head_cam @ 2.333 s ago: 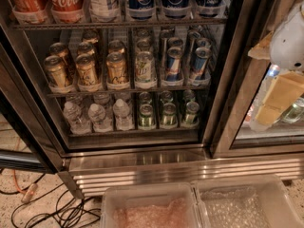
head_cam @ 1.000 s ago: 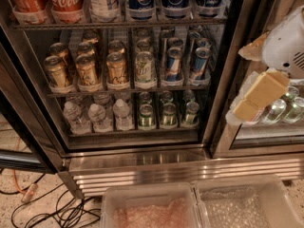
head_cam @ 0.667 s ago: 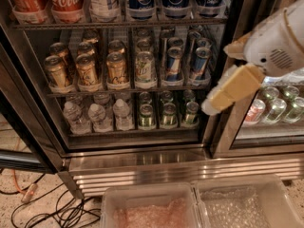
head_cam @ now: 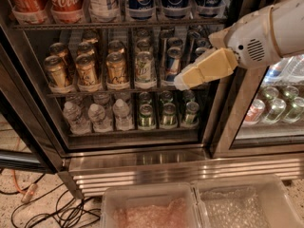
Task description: Pick pepsi can from top shelf of fridge
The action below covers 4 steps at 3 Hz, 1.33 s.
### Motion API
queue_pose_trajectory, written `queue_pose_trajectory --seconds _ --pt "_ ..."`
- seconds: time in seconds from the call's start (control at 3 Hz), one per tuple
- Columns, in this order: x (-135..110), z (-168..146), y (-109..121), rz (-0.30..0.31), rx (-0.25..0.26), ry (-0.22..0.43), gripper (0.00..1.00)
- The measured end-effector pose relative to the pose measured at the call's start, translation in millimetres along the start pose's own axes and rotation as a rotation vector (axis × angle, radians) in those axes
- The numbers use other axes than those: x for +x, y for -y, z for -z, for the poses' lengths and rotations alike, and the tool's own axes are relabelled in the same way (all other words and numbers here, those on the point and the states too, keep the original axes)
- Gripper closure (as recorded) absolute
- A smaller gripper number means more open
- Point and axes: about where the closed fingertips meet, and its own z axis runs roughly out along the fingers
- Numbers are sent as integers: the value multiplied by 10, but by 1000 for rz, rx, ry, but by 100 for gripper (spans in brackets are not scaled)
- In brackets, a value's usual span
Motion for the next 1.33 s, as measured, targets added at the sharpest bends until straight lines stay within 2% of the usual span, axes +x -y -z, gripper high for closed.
queue_pose_trajectory --seconds 0.33,0.67,1.33 --pt "0 -1 0 0 0 0 0" --pt "-3 -127 16 -48 27 30 0" --pt "-130 -393 246 -143 96 180 0"
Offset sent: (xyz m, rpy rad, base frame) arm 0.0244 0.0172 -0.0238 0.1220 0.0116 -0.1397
